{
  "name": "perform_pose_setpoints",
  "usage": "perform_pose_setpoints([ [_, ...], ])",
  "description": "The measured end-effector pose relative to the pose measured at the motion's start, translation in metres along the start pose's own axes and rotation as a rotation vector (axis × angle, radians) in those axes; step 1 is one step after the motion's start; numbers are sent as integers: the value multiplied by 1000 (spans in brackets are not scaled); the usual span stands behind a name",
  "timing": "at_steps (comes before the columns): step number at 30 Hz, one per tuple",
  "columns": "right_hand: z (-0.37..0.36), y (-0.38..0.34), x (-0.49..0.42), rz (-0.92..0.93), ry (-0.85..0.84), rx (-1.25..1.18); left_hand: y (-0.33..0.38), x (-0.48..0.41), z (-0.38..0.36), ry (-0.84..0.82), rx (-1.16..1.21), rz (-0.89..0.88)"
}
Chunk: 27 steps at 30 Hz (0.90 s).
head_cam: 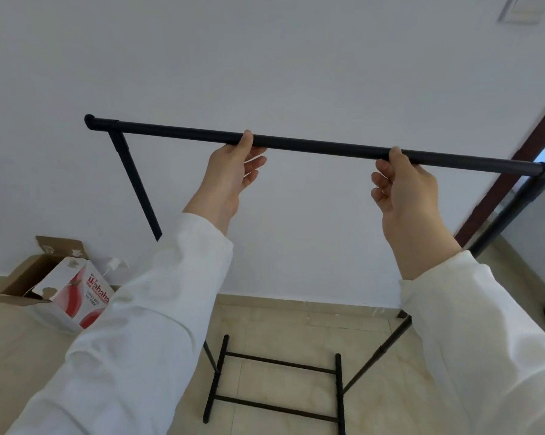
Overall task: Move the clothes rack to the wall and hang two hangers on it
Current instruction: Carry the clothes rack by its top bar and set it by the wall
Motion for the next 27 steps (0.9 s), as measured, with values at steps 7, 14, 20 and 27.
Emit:
perform_pose_setpoints([
  [7,-44,0,-26,-12,135,7,5,-69,9,-113,9,64],
  [14,-82,7,-40,-29,259,10,3,-126,23,-209,-4,131],
  [20,-103,11,-44,-22,316,28,0,-155,30,-249,-3,163],
  [27,-118,9,-48,-7,329,19,3,-172,34,-266,32,173],
])
Point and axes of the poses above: each hand's wrist, its own x-axis away from the middle knuckle, its own z-axis out of the back of the hand, y = z × x, the point moved 2 cm from there along -x, towards the middle knuckle, and after that the axes turned 14 degrees about x, right-handed, at the moved point
